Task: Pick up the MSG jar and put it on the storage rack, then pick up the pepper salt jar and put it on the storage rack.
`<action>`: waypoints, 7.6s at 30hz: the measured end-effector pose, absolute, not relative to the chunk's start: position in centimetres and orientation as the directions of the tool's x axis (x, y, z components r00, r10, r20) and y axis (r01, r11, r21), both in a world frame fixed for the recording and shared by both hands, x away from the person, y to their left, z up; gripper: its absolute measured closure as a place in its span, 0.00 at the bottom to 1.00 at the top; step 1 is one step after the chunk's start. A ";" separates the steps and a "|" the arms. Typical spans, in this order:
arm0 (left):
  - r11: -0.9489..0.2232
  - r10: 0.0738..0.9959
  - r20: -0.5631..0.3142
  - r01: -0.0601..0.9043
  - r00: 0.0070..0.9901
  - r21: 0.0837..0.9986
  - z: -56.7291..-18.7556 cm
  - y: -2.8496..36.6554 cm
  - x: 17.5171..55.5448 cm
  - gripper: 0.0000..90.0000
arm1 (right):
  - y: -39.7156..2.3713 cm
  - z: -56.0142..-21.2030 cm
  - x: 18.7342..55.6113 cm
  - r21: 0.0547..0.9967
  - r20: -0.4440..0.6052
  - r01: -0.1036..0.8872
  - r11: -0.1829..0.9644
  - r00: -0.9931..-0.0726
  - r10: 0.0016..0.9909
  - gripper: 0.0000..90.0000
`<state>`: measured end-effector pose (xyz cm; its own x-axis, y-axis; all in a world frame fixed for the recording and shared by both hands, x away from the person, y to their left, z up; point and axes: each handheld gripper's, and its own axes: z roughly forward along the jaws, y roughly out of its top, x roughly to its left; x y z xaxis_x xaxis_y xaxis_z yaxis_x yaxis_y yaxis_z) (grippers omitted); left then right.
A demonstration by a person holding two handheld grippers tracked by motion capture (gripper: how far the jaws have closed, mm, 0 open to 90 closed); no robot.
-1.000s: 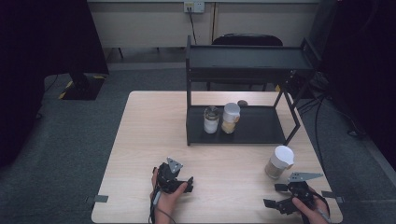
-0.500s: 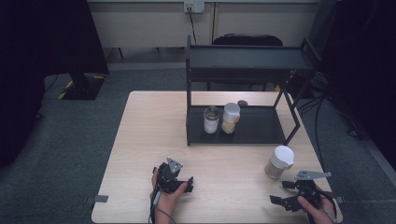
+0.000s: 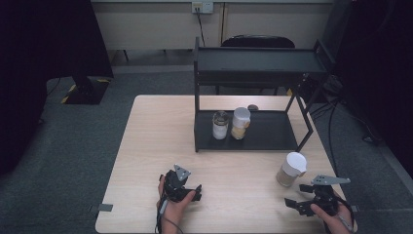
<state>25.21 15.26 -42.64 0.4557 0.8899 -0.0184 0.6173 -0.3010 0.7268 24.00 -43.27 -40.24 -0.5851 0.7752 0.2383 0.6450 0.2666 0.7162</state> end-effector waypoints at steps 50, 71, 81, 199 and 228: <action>-0.300 0.890 -0.019 0.616 0.456 0.728 -42.7 15.3 25.2 0.00 | -41.6 -40.7 24.2 0.852 0.070 0.468 0.234 -0.545 0.835 0.10; -0.300 0.890 -0.019 0.616 0.456 0.728 -42.7 15.3 25.2 0.00 | -41.0 -41.8 24.4 0.888 0.011 0.385 0.253 -0.567 0.824 0.33; -0.300 0.890 -0.019 0.616 0.456 0.728 -42.7 15.3 25.2 0.00 | -40.8 -41.8 24.4 0.888 -0.006 0.376 0.266 -0.568 0.823 0.34; -0.301 0.890 -0.019 0.616 0.456 0.728 -42.7 15.3 25.2 0.00 | -34.0 -38.1 37.6 0.881 -0.043 0.381 0.281 -0.526 0.849 0.34; -0.301 0.890 -0.019 0.616 0.456 0.728 -42.7 15.3 25.2 0.00 | -33.3 -39.2 39.8 0.874 -0.075 0.383 0.299 -0.501 0.862 0.34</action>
